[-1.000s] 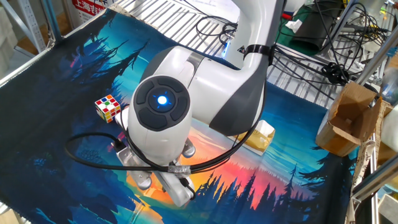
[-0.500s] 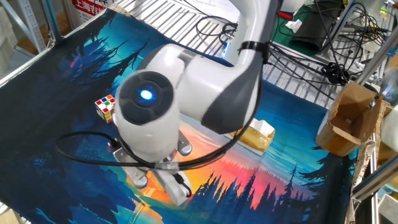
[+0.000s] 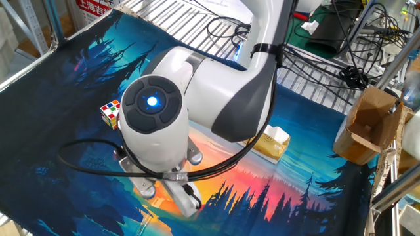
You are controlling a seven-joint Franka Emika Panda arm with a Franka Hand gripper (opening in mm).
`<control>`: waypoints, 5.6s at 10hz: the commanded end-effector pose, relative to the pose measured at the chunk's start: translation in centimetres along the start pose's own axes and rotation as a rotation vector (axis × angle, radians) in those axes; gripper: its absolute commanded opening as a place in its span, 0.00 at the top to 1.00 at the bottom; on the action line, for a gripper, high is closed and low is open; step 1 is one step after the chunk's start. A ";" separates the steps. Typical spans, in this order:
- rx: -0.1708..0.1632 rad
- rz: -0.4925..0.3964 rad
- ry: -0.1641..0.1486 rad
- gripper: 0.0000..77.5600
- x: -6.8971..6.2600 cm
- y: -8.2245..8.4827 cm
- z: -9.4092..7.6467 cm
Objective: Shake the test tube
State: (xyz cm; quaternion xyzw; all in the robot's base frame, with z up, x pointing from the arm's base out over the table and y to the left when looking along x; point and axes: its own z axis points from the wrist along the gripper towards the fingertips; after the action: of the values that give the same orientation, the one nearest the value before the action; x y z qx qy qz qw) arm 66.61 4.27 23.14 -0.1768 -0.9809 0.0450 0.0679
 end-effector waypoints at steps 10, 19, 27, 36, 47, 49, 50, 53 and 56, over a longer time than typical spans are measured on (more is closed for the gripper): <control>0.077 0.045 -0.018 0.00 0.3 0.1 2.6; 0.084 0.053 -0.016 0.99 1.1 -0.2 3.4; 0.084 0.053 -0.016 0.99 1.1 -0.2 3.4; 0.034 0.086 0.037 0.99 1.8 -0.7 -0.5; -0.013 0.004 -0.007 0.99 3.3 -4.1 -8.6; 0.000 -0.022 -0.005 0.99 3.6 -4.9 -10.2; 0.021 -0.054 -0.007 0.99 3.8 -5.4 -10.7; 0.126 -0.157 -0.078 0.99 4.2 -6.2 -11.4; 0.081 -0.178 -0.274 0.99 3.4 -6.3 -11.9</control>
State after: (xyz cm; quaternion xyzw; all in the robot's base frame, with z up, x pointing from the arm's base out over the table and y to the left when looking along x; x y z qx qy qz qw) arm 62.56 0.86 35.12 -0.0954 -0.9901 0.0999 0.0243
